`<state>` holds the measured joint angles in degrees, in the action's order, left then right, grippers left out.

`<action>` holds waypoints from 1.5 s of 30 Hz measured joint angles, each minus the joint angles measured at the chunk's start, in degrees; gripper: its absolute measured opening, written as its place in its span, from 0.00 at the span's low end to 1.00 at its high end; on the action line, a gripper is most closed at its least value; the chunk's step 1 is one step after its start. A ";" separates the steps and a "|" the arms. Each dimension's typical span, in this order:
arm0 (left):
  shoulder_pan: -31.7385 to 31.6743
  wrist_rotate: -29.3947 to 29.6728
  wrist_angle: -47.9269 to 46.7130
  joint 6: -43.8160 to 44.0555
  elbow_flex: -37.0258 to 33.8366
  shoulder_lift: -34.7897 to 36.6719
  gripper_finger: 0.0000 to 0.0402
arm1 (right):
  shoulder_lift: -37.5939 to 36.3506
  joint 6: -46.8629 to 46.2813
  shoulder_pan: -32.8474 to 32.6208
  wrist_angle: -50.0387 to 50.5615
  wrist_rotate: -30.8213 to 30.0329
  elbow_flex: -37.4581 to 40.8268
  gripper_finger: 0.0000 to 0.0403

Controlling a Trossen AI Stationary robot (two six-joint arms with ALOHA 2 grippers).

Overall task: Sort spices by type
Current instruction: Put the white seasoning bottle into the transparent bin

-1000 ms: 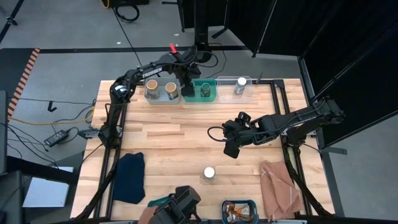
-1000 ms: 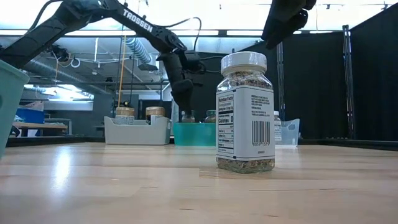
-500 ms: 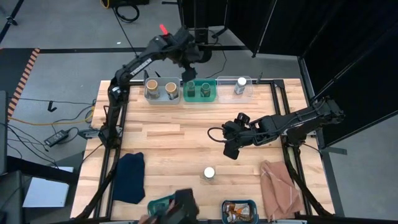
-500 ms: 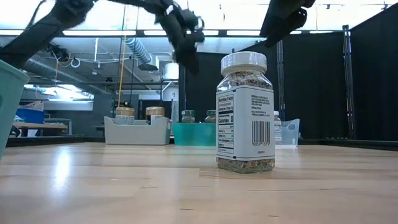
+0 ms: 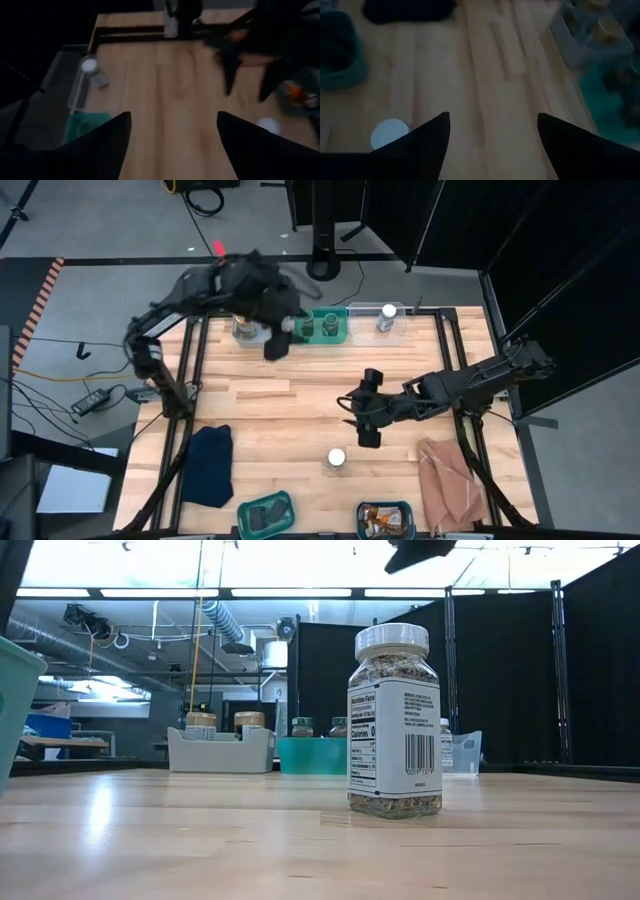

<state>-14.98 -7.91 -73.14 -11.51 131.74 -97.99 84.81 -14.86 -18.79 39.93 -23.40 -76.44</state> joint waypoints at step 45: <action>64.46 69.16 -9.38 58.48 -12.18 3.86 0.75 | 19.20 14.47 -5.85 -15.84 12.69 0.00 0.84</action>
<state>49.48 61.25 -82.52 46.97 119.57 -94.13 104.00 -0.39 -24.64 24.08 -10.71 -76.44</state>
